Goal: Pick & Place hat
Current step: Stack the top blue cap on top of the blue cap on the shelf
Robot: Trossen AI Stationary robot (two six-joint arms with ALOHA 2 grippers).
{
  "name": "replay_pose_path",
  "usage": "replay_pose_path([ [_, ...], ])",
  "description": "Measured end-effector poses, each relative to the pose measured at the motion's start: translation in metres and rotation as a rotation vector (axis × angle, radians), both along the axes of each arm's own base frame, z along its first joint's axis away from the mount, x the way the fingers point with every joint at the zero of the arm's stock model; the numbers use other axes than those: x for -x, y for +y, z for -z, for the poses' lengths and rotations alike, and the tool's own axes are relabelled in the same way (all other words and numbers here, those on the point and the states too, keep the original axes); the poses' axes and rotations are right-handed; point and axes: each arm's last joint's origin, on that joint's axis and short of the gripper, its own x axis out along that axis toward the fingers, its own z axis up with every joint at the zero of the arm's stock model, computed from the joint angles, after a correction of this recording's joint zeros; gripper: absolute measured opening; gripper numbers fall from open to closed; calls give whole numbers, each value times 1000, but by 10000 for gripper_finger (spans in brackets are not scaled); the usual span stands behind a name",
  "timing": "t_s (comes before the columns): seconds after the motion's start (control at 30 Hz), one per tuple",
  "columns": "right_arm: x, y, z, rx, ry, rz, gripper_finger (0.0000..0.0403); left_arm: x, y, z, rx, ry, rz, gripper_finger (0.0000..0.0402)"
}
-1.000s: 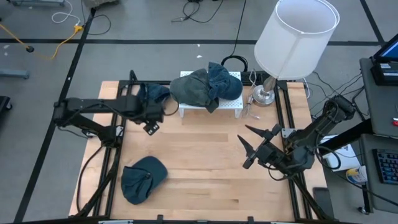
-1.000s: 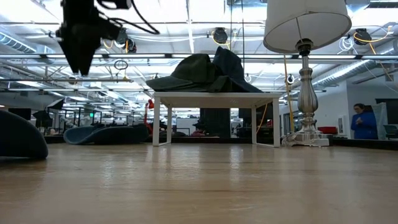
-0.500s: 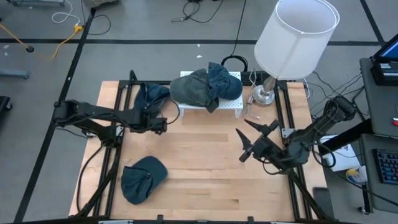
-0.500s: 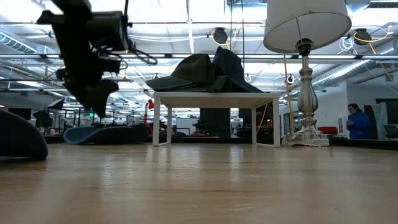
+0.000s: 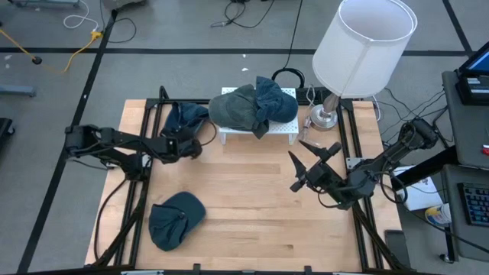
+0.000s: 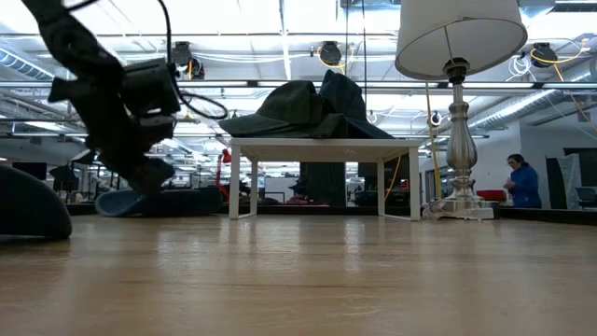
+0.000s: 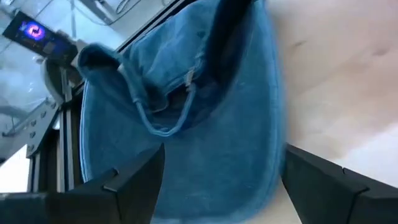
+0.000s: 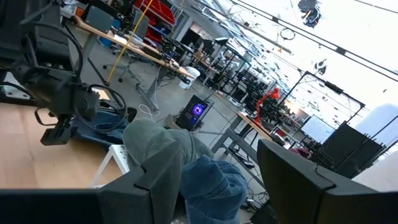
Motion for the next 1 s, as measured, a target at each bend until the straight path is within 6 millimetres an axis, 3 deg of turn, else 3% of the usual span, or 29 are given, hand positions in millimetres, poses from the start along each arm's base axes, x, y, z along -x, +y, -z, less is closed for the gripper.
replay_pose_path([
  [0.17, -1, -1, 0, 0, -1, 4, 201, 10, 15, 11, 57, -27, -10, 288],
  [0.27, -1, -1, 0, -2, -3, 4, 201, 11, 19, 12, 95, -40, -11, 251],
  [0.63, -1, -1, 0, -13, -15, 3, 201, 12, 22, 12, 186, -127, -62, 20],
  [0.8, -1, -1, 0, -13, -15, 3, 201, 11, 17, 3, 219, -231, -138, 17],
  [1.0, -1, -1, 0, -13, -14, 4, 201, 15, 7, -31, 206, -497, -247, 9],
])
